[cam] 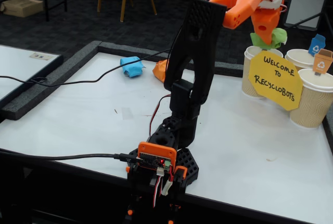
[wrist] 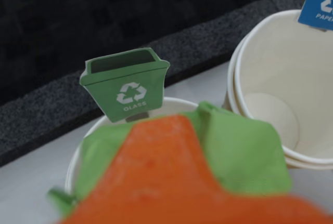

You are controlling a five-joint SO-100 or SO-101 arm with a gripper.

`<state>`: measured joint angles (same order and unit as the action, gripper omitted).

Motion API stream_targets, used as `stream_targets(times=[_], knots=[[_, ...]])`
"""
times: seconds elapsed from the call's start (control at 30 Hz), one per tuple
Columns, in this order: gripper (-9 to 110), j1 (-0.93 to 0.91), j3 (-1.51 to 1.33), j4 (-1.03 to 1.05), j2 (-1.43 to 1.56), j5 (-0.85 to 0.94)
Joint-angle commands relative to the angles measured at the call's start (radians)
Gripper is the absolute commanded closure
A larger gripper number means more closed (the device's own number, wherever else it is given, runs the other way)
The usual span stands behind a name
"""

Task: Sort rubbish by color.

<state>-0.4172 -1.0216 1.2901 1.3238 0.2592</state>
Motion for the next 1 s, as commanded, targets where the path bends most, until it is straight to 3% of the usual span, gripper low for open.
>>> stream_targets(times=[0.0, 0.1, 0.2, 0.43, 0.97], knots=[[84, -0.025, 0.107, -0.032, 0.031, 0.021], [75, -0.035, 0.092, -0.029, 0.031, 0.021], [74, -0.041, 0.089, -0.012, 0.032, 0.021], [101, -0.054, 0.060, 0.044, 0.104, 0.020], [101, -0.060, -0.575, 0.077, 0.916, 0.018]])
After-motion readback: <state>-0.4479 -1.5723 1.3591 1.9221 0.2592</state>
